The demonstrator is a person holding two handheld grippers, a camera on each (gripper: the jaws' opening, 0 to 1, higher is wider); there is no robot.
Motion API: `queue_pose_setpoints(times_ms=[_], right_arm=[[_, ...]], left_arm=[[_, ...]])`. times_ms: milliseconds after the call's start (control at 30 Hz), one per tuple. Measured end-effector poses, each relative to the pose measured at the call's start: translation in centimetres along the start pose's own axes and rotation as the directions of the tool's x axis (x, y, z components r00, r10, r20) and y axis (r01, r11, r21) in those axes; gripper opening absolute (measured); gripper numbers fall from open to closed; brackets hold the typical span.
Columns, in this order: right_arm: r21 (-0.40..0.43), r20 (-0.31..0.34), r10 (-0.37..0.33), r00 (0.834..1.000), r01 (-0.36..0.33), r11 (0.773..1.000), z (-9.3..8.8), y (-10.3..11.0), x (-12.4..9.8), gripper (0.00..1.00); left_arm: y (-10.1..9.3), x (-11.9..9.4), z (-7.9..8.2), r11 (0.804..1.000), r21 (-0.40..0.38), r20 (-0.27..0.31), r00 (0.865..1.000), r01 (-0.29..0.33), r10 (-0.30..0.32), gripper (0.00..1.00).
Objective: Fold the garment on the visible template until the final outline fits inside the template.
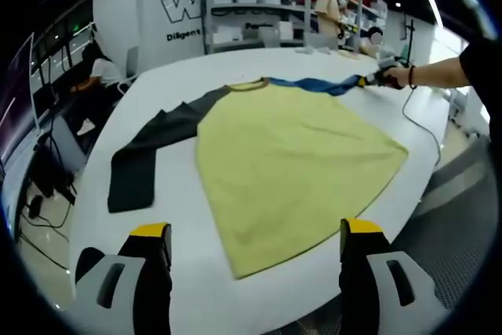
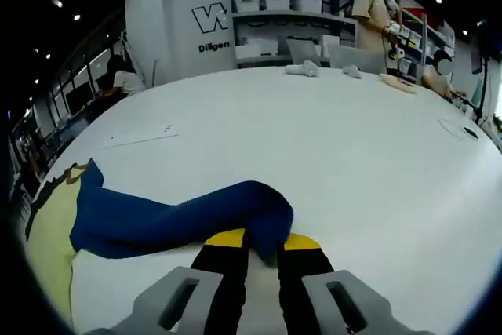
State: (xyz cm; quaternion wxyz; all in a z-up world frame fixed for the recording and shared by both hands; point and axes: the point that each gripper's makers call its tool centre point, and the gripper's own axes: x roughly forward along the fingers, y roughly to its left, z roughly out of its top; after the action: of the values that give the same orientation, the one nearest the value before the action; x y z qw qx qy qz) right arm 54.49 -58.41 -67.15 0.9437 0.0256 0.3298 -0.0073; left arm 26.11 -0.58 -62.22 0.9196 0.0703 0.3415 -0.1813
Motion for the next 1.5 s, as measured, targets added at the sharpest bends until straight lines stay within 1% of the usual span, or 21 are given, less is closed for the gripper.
queue_pose_setpoints(times_ms=[67, 167, 333, 467, 533, 600, 633, 900, 1033, 1067, 1100, 1133, 1167, 1200, 1233, 1267, 1333, 1367, 1433, 1467, 1500], right_arm=[[-0.023, 0.006, -0.002, 1.000, 0.002, 1.000, -0.1, 0.8, -1.2, 0.00], [-0.045, 0.019, 0.005, 1.000, -0.005, 0.999, 0.1, 1.5, -2.6, 0.00], [-0.112, 0.020, 0.041, 0.999, -0.039, 0.993, 0.6, 2.7, -5.3, 0.00], [-0.083, 0.022, 0.096, 0.995, -0.093, 0.992, 1.5, 3.2, -7.0, 0.00], [-0.055, -0.002, 0.126, 0.992, -0.125, 0.991, 1.4, 3.5, -7.8, 0.00], [-0.042, -0.009, 0.133, 0.991, -0.133, 0.990, 1.5, 3.5, -8.6, 0.00], [-0.031, -0.016, 0.143, 0.990, -0.143, 0.989, 1.8, 2.5, -7.6, 0.00], [0.019, -0.045, 0.197, 0.979, -0.197, 0.980, 3.4, 1.5, -9.3, 0.00], [0.043, -0.066, 0.196, 0.978, -0.194, 0.980, 3.7, 0.6, -9.5, 0.00], [0.113, -0.085, 0.202, 0.976, -0.192, 0.975, 3.6, 0.9, -9.9, 0.00], [0.139, -0.114, 0.199, 0.973, -0.182, 0.973, 3.2, 0.6, -10.1, 0.00], [0.154, -0.163, 0.192, 0.968, -0.167, 0.974, 2.5, 0.3, -10.0, 0.00], [0.164, -0.179, 0.181, 0.967, -0.152, 0.975, 2.3, 0.1, -10.0, 0.00], [0.192, -0.226, 0.167, 0.960, -0.125, 0.973, 1.7, -0.3, -9.8, 0.00], [0.215, -0.280, 0.158, 0.947, -0.099, 0.972, 0.8, -0.8, -9.7, 0.00], [0.211, -0.314, 0.180, 0.932, -0.117, 0.971, 0.3, -0.7, -9.4, 0.00], [0.247, -0.374, 0.167, 0.912, -0.076, 0.966, -0.6, -1.1, -9.1, 0.00], [0.254, -0.439, 0.166, 0.883, -0.055, 0.966, -1.6, -1.3, -9.2, 0.00], [0.247, -0.481, 0.149, 0.864, -0.030, 0.969, -2.3, -1.8, -8.6, 0.00], [0.244, -0.524, 0.147, 0.839, -0.017, 0.970, -3.0, -1.9, -8.6, 0.00], [0.241, -0.532, 0.143, 0.835, -0.013, 0.970, -3.1, -1.9, -8.3, 0.00]], left_arm=[[-0.1, 0.0, 0.3, 1.000, -0.007, 0.017, 1.000, 0.006, -0.006, 0.85], [0.0, -0.1, 0.3, 1.000, -0.001, 0.017, 1.000, 0.001, -0.001, 0.84], [0.0, -0.1, 0.5, 1.000, 0.002, 0.030, 1.000, 0.001, -0.001, 0.84], [-0.1, -0.1, 0.7, 1.000, 0.002, 0.037, 0.999, 0.005, -0.005, 0.84], [-0.1, -0.2, 0.8, 1.000, 0.005, 0.042, 0.999, 0.005, -0.006, 0.84], [-0.2, -0.2, 0.8, 1.000, 0.004, 0.043, 0.999, 0.008, -0.008, 0.84], [-0.2, -0.2, 0.8, 1.000, 0.009, 0.043, 0.999, 0.007, -0.008, 0.83], [-0.3, -0.2, 0.9, 1.000, 0.013, 0.050, 0.999, 0.013, -0.013, 0.83], [-0.4, -0.1, 0.7, 1.000, 0.020, 0.043, 0.999, 0.018, -0.018, 0.83], [-0.4, -0.1, 0.7, 1.000, 0.022, 0.045, 0.999, 0.018, -0.019, 0.83], [-0.4, -0.1, 0.7, 1.000, 0.022, 0.045, 0.999, 0.018, -0.019, 0.82], [-0.4, -0.1, 0.7, 1.000, 0.019, 0.043, 0.999, 0.018, -0.019, 0.82], [-0.3, -0.1, 0.7, 1.000, 0.020, 0.043, 0.999, 0.018, -0.018, 0.82], [-0.3, -0.1, 0.7, 1.000, 0.021, 0.042, 0.999, 0.016, -0.017, 0.82], [-0.3, -0.1, 0.7, 1.000, 0.020, 0.043, 0.999, 0.017, -0.018, 0.82], [-0.3, -0.1, 0.7, 1.000, 0.020, 0.042, 0.999, 0.018, -0.019, 0.82], [-0.4, 0.0, 0.6, 1.000, 0.024, 0.039, 0.999, 0.020, -0.021, 0.82], [-0.4, 0.0, 0.6, 0.999, 0.027, 0.036, 0.999, 0.019, -0.020, 0.82], [-0.4, 0.0, 0.5, 0.999, 0.028, 0.033, 0.999, 0.018, -0.019, 0.82], [-0.4, 0.0, 0.5, 0.999, 0.028, 0.034, 0.999, 0.018, -0.019, 0.82], [-0.4, 0.0, 0.6, 0.999, 0.028, 0.035, 0.999, 0.017, -0.018, 0.82]])
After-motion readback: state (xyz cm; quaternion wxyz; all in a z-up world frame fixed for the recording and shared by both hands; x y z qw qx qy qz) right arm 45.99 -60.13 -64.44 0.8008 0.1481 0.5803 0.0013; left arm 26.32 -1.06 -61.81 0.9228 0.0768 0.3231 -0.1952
